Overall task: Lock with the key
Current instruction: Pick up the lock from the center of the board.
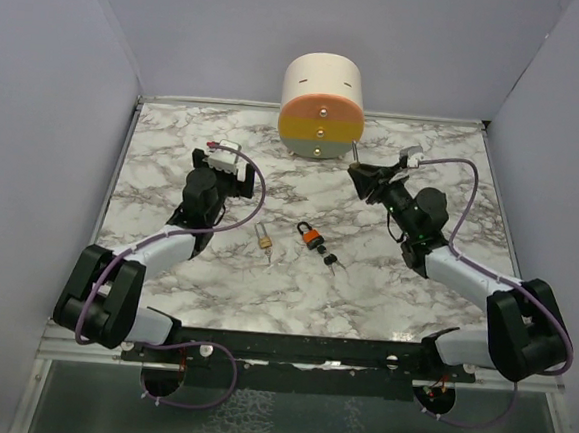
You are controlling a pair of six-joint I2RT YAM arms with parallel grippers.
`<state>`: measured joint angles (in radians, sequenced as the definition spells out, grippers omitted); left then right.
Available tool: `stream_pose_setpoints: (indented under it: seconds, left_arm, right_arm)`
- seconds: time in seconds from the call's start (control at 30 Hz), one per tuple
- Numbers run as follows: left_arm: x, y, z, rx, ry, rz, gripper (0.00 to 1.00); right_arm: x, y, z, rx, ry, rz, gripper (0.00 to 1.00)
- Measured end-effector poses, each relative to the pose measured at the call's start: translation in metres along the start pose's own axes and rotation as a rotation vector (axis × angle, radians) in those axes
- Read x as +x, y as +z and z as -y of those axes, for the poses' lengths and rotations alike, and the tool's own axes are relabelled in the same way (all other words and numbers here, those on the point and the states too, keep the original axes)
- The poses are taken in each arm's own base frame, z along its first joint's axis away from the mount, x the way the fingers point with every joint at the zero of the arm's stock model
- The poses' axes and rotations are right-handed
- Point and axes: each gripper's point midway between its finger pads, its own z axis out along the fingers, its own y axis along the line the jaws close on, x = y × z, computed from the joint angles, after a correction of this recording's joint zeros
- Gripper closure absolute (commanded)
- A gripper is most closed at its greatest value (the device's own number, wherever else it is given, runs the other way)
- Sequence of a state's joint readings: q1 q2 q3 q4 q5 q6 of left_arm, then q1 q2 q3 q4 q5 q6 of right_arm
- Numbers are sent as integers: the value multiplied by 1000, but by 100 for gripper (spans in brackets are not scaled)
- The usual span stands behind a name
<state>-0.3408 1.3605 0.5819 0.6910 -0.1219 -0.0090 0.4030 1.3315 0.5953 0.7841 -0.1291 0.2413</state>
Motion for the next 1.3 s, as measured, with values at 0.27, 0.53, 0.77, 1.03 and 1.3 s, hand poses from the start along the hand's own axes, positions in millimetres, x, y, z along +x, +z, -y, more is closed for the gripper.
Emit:
stream_pose_setpoints:
  seconds: [0.27,0.53,0.77,1.03,1.3]
  left_arm:
    - [-33,-2,10,64,-10,76,1]
    - [-94,-16,45,272,1,217,1]
    - [-140,-30,81,497,0,300,1]
    - [-148,-40,129,695,-22,247,1]
    - [-136,-65,183,888,3,165,1]
  right_arm:
    - [-7,0,-22,-254,15,40,99]
    - [-1,-21,-24,-549,158,52,99]
    - [13,-47,-47,-705,241,-67,99]
    - [-43,-85,-79,-789,23,84,99]
    - [-88,-118,-116,-846,-216,228,99]
